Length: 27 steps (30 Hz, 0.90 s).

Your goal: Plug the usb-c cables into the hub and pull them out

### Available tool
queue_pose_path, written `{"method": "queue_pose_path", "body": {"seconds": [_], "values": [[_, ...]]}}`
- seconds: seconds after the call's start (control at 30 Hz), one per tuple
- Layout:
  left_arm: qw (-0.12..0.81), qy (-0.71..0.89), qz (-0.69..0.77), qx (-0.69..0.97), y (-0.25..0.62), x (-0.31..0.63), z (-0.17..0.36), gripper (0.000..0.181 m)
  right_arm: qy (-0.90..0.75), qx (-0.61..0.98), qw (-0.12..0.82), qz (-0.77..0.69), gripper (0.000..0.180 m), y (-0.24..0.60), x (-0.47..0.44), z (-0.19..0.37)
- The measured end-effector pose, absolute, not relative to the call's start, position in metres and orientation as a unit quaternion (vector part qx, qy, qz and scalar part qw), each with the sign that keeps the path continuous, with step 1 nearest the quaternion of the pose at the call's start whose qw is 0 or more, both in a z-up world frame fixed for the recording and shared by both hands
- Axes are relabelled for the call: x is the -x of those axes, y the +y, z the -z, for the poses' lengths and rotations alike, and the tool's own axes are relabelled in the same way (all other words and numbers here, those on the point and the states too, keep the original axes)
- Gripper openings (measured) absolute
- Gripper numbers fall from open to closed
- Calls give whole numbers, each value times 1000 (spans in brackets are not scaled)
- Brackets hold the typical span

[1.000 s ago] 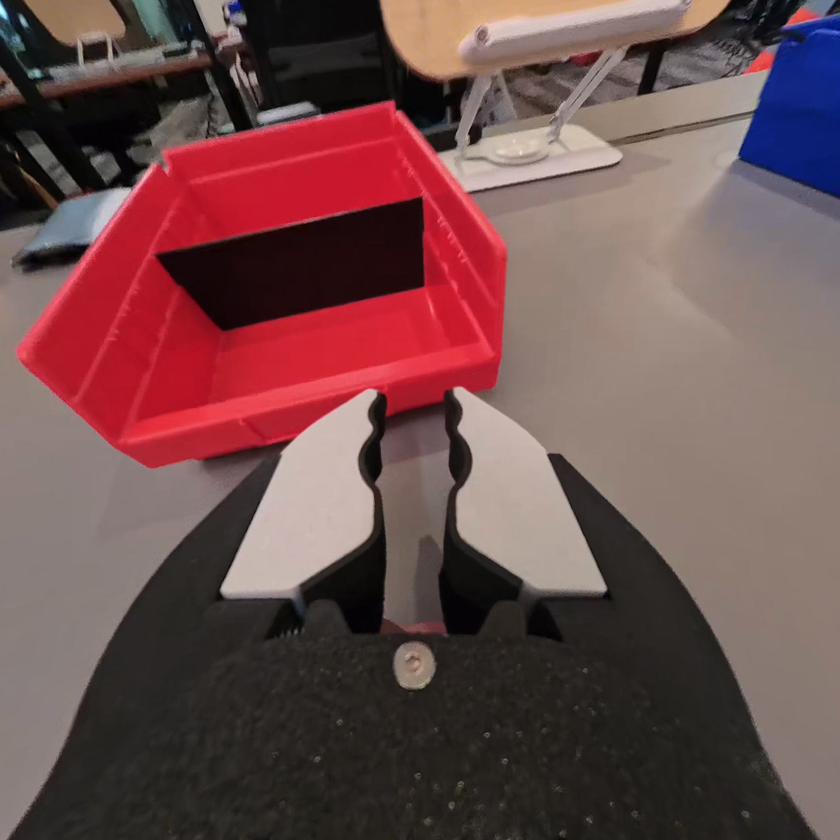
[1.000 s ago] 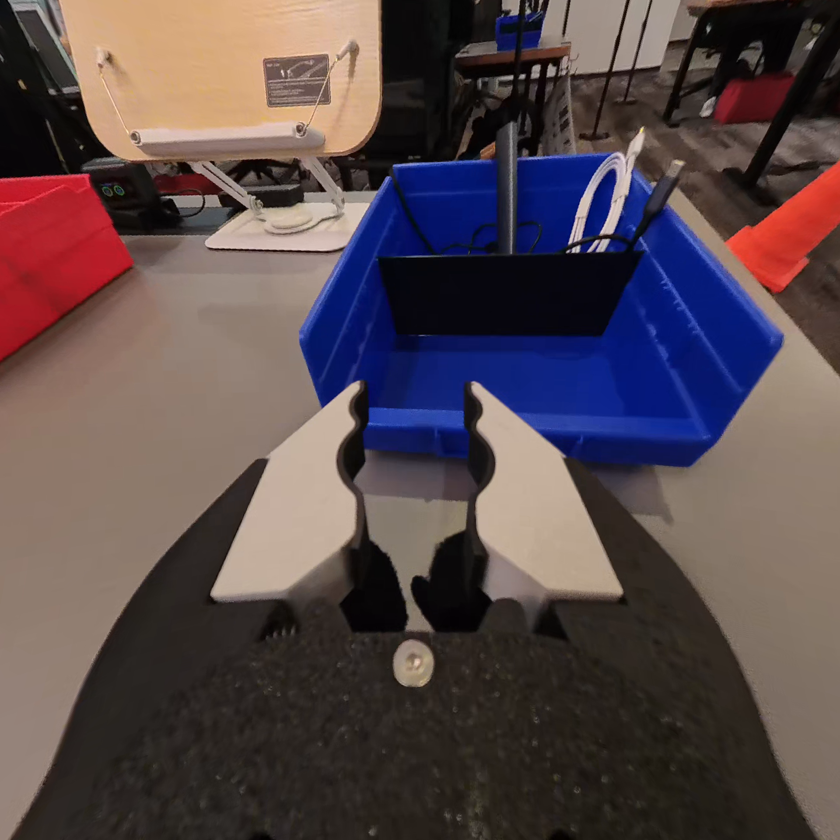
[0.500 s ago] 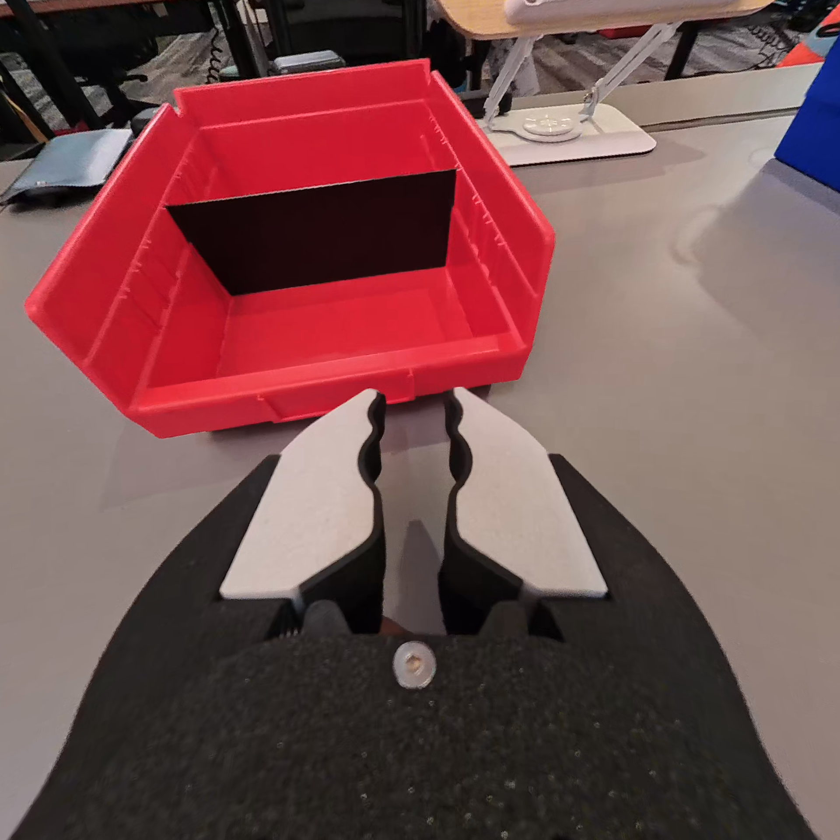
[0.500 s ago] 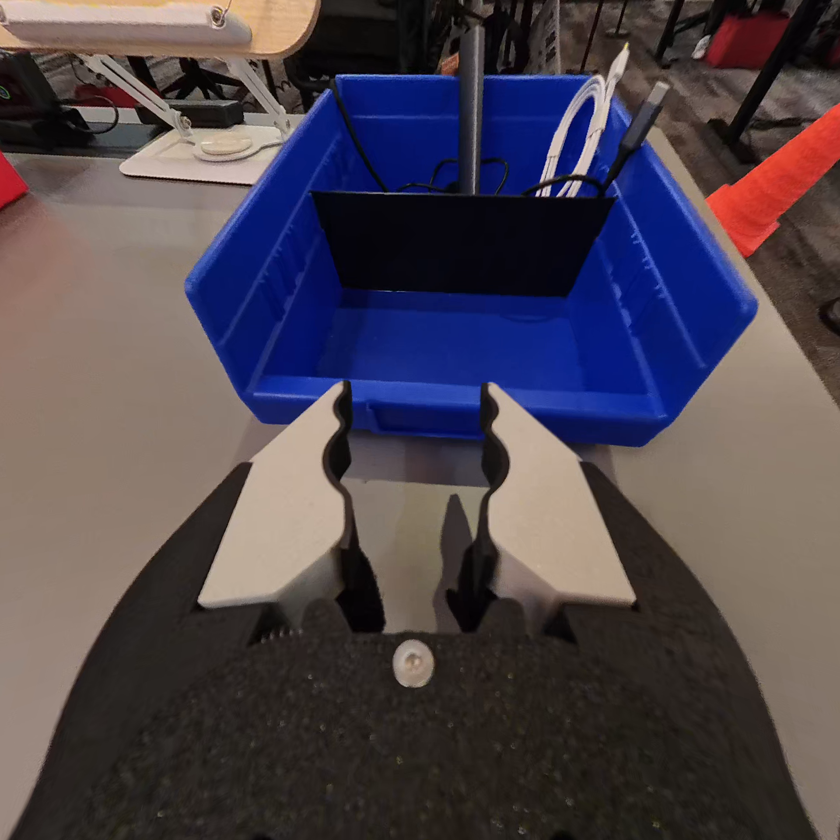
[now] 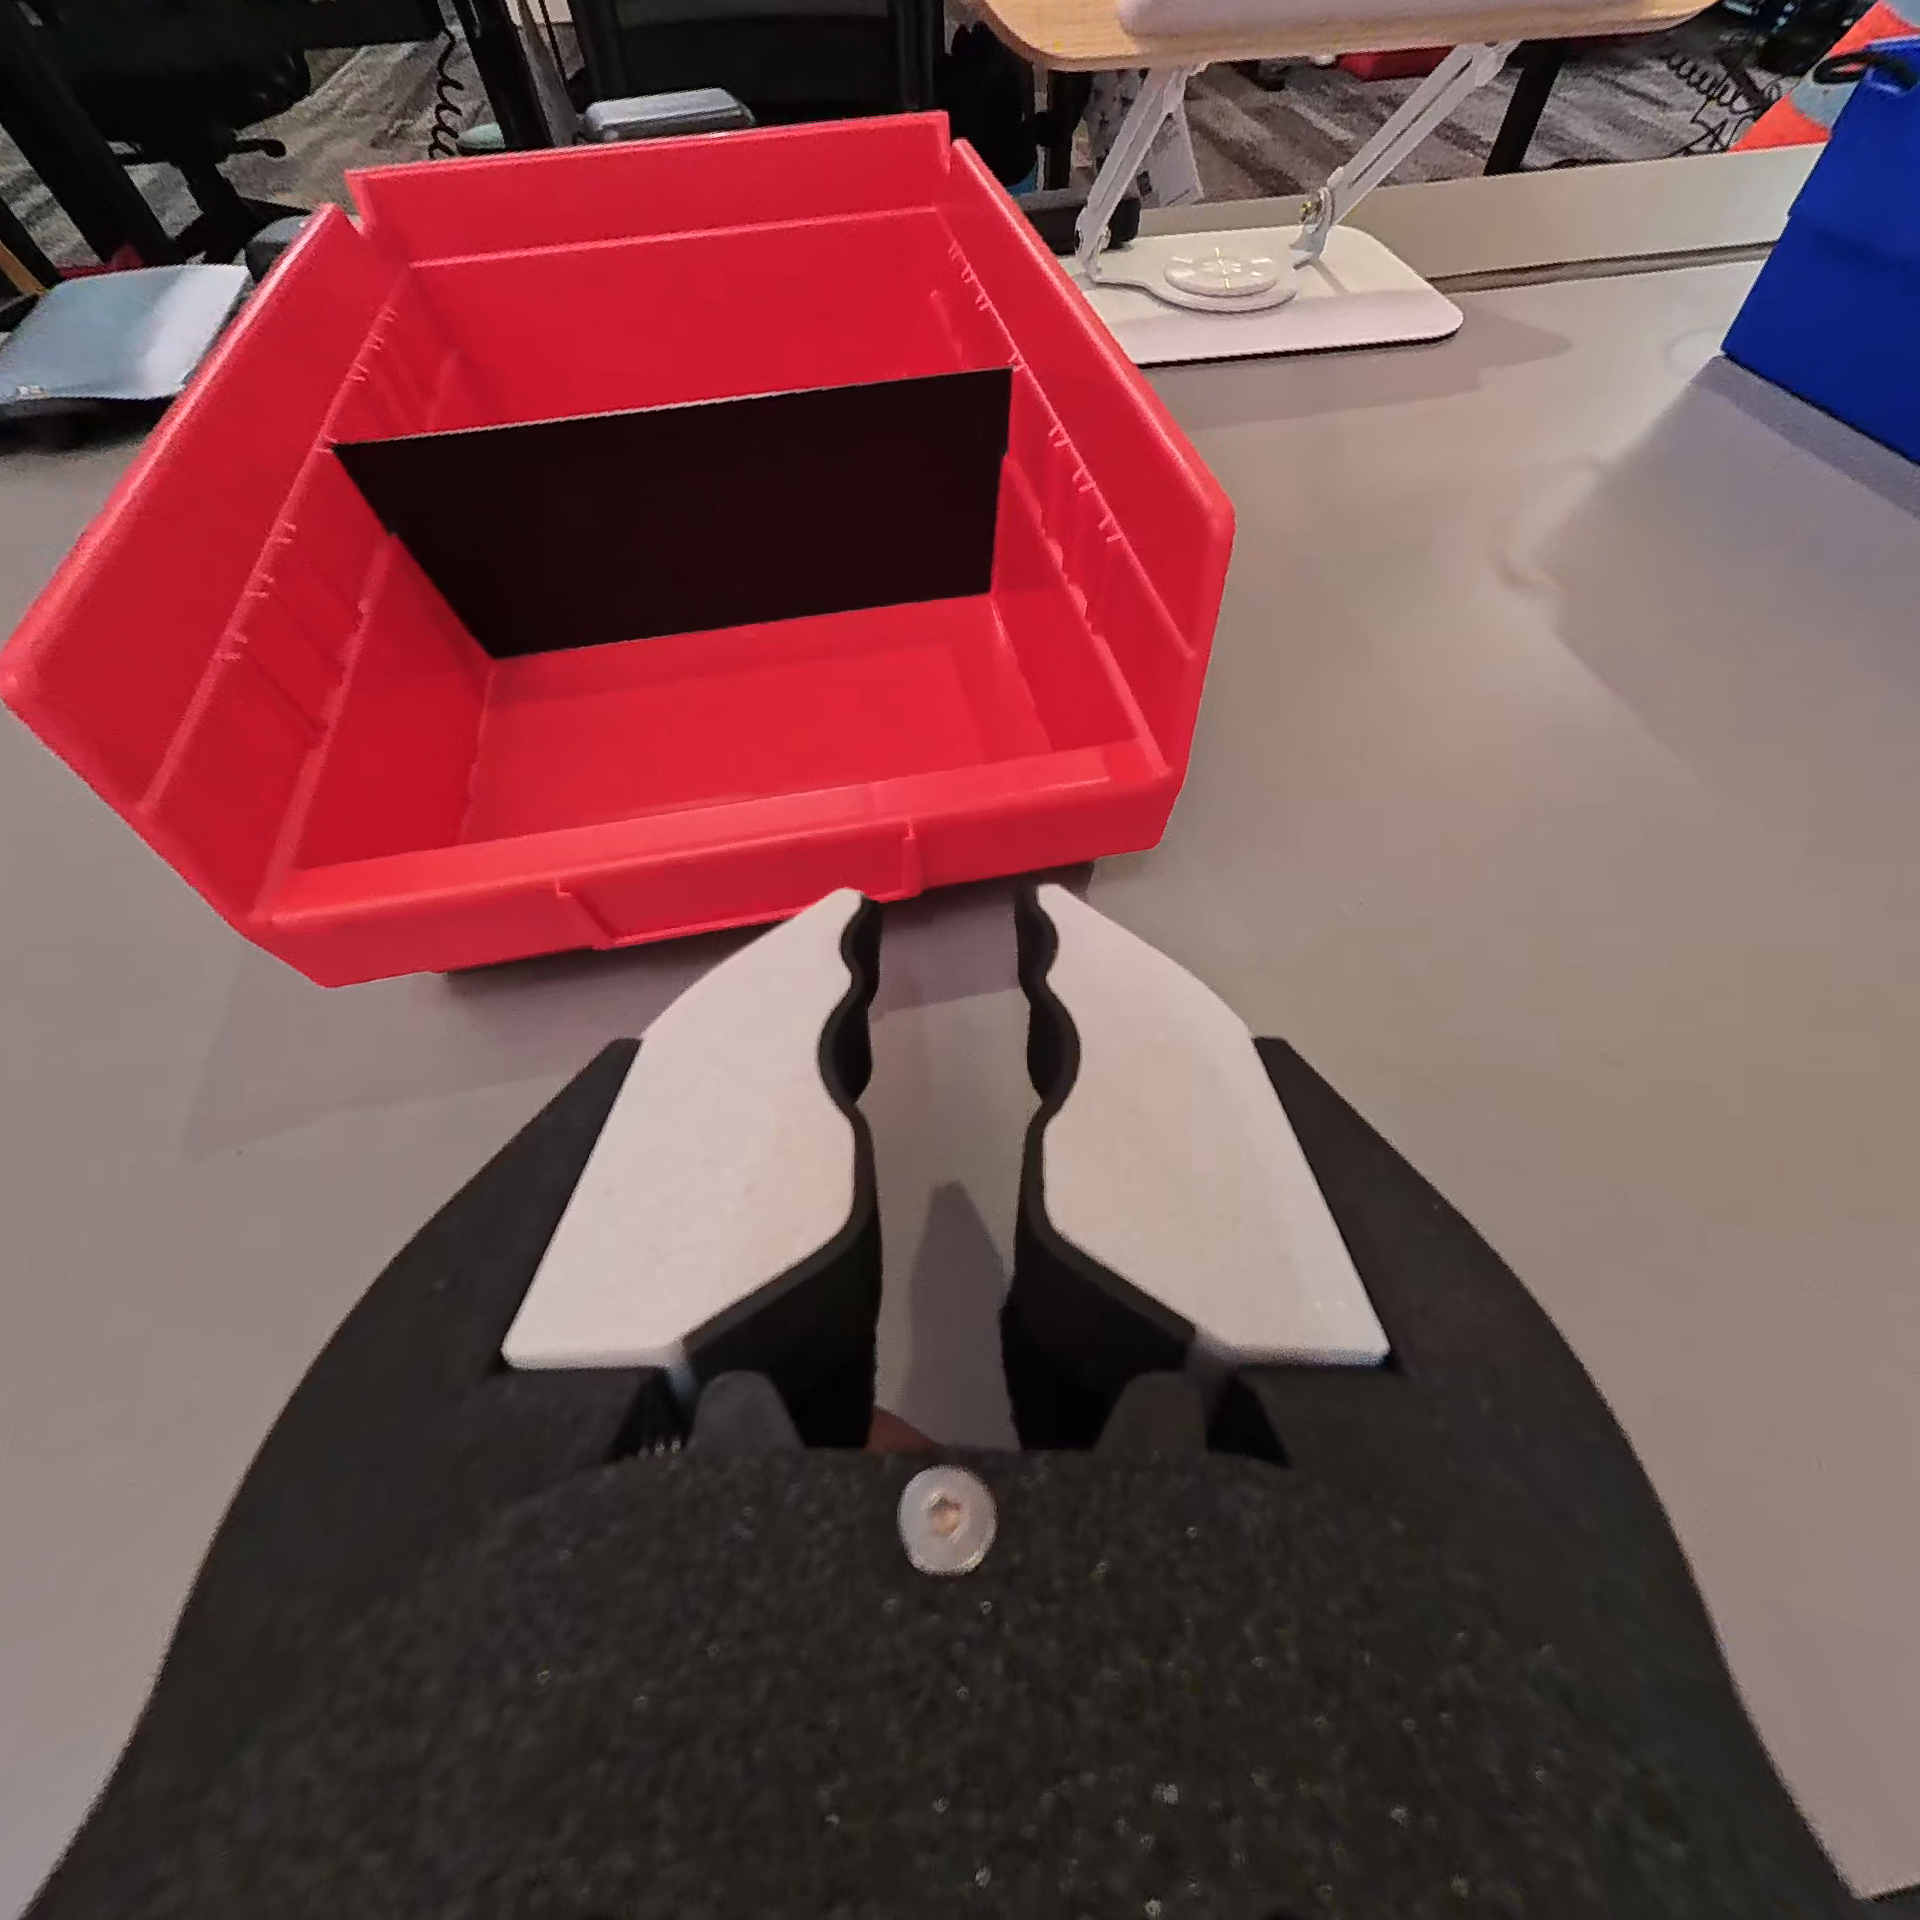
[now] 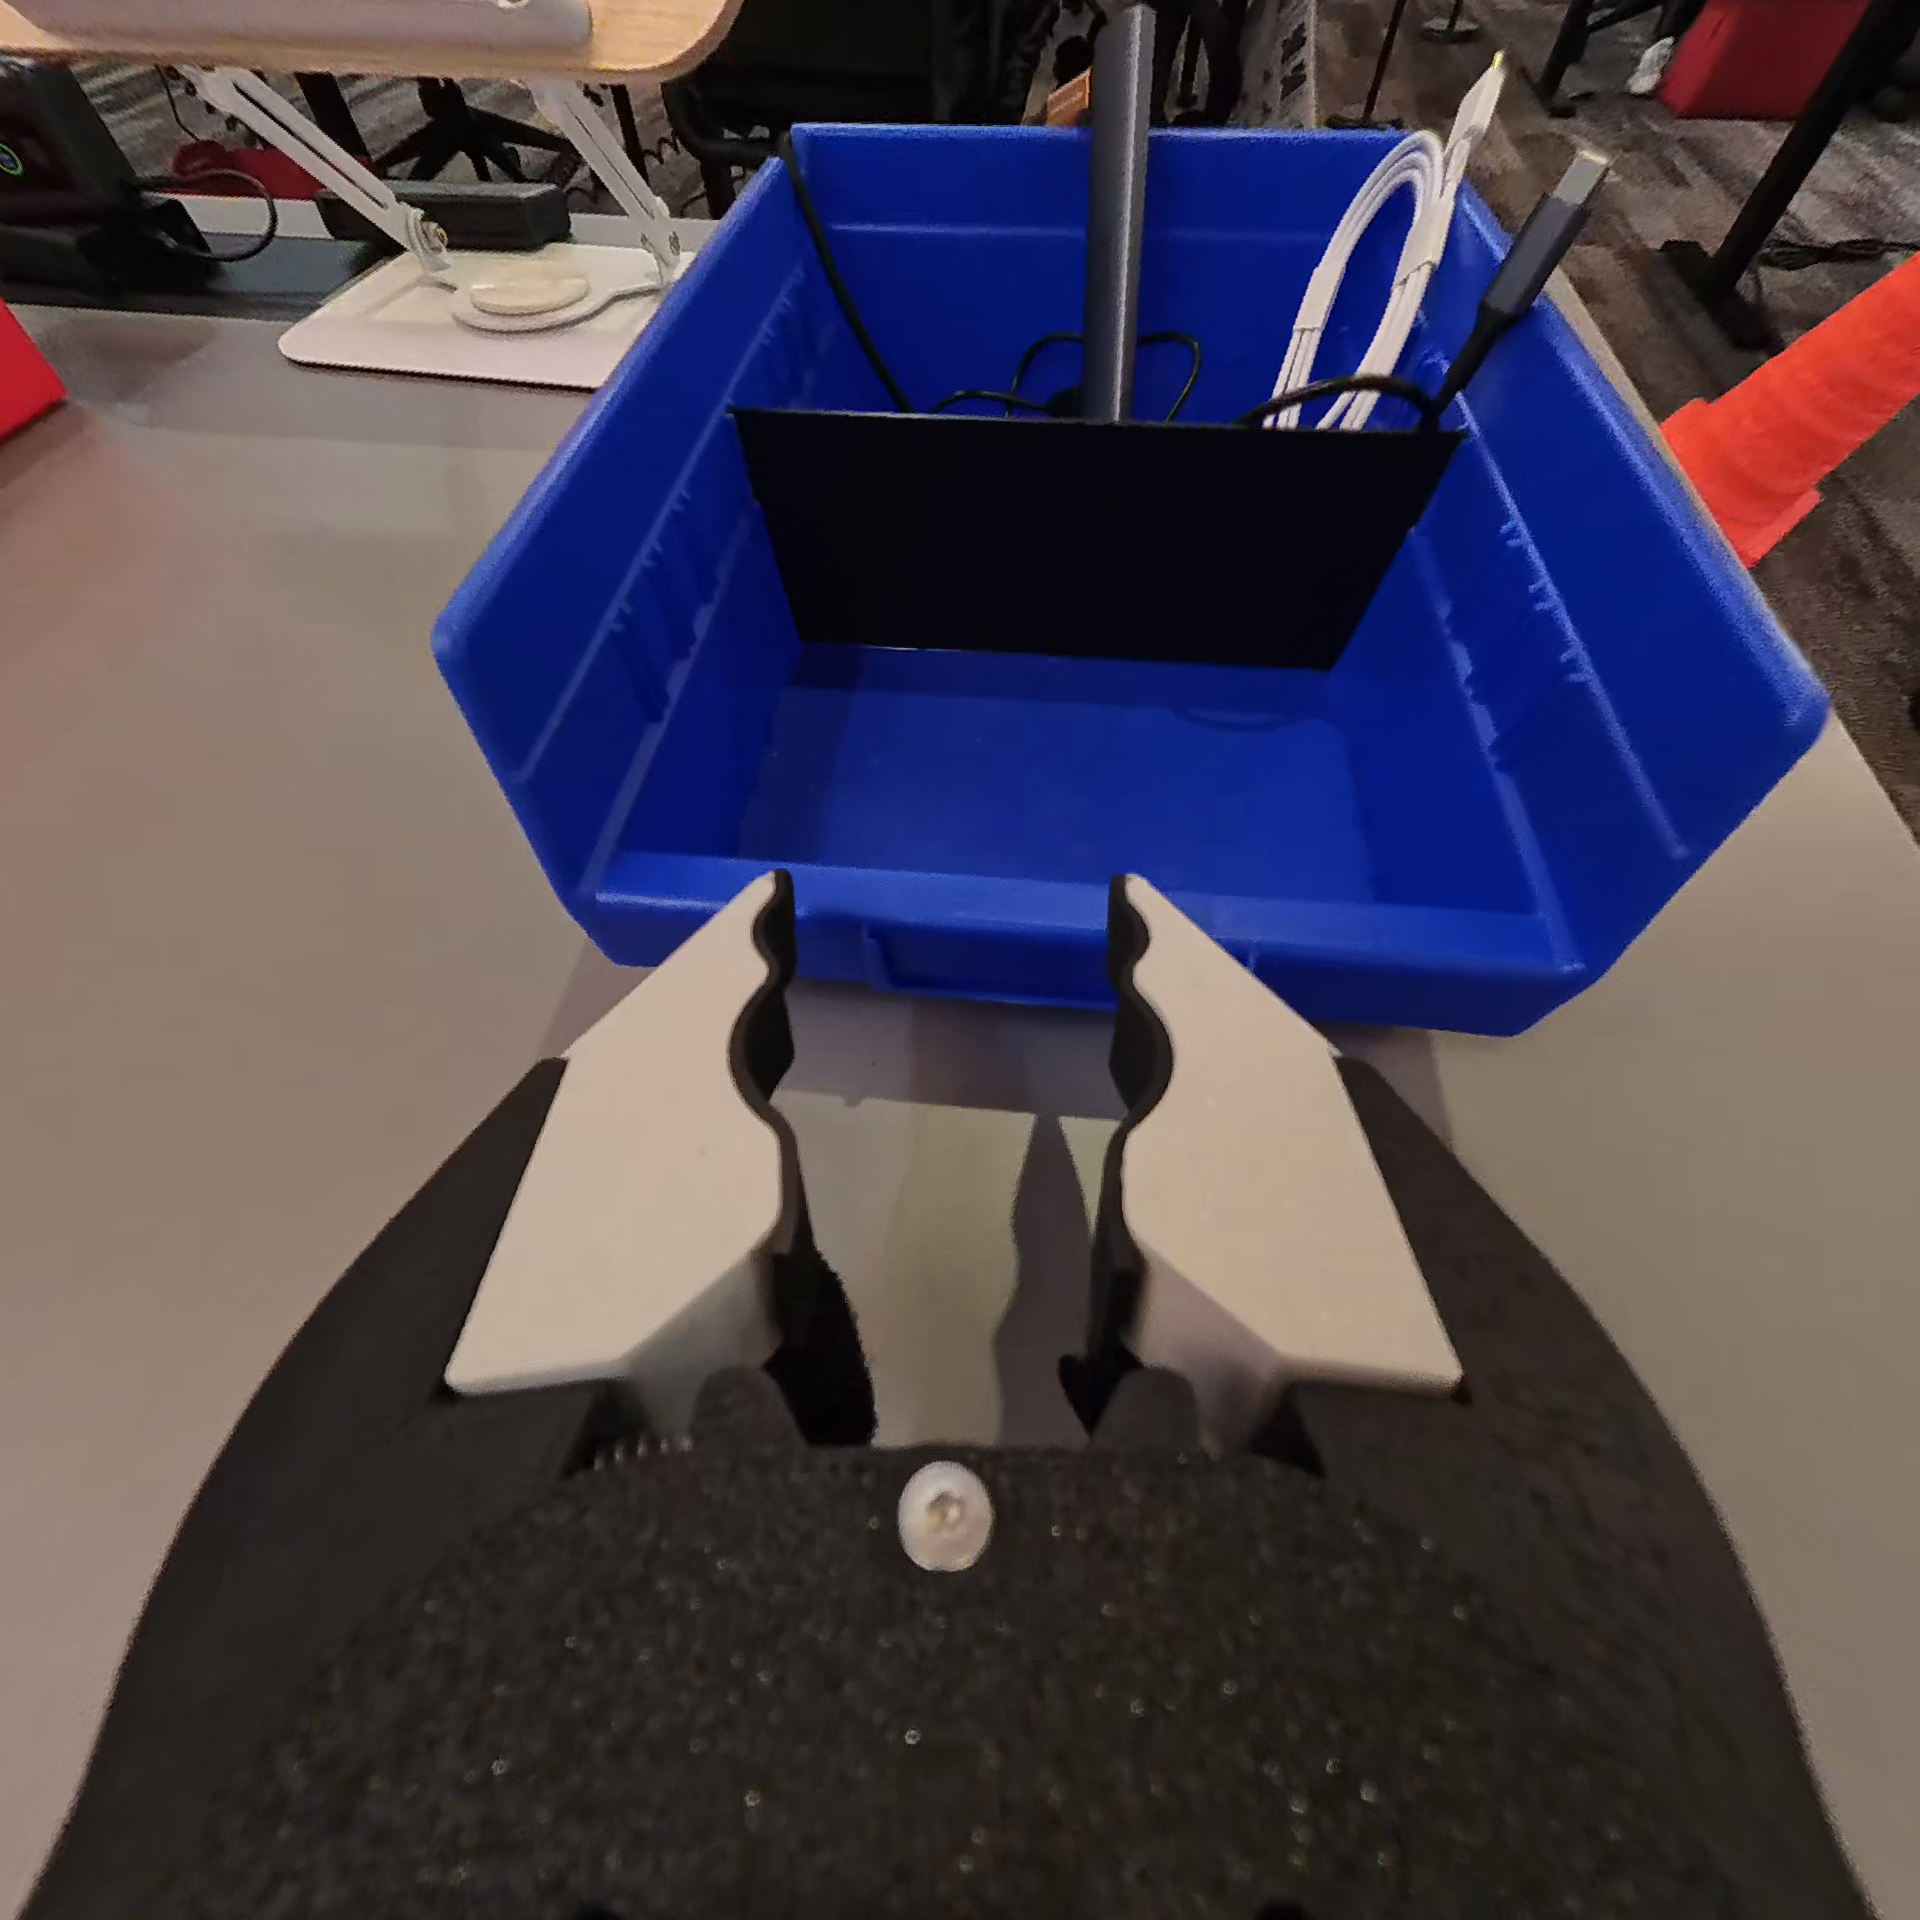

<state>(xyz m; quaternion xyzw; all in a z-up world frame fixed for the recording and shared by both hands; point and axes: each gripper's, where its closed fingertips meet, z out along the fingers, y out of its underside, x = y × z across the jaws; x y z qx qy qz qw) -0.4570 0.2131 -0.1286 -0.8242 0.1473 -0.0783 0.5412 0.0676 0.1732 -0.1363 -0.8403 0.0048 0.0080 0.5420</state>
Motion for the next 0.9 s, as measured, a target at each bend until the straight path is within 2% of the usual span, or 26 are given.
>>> {"method": "queue_pose_path", "body": {"seconds": [0.23, 0.43, 0.53, 0.63, 0.7, 0.83, 0.9], "values": [[541, 151, 78, 824, 211, 456, 129, 25, 11, 846, 532, -26, 61, 175, -67, 142], [539, 147, 73, 826, 214, 455, 132, 29, -17, 808, 587, -47, 69, 181, -49, 121], [542, 150, 57, 825, 217, 453, 133, 37, -77, 763, 637, -72, 68, 181, -14, 98], [557, 147, 24, 817, 221, 454, 129, 49, -97, 769, 624, -93, 70, 186, 19, 103], [562, 147, 20, 814, 221, 451, 128, 55, -93, 774, 617, -105, 77, 195, 35, 108], [557, 159, 61, 813, 215, 430, 132, 72, -98, 778, 613, -98, 81, 211, 50, 109], [545, 174, 77, 817, 207, 412, 136, 75, -100, 777, 612, -109, 82, 210, 56, 109]]}}
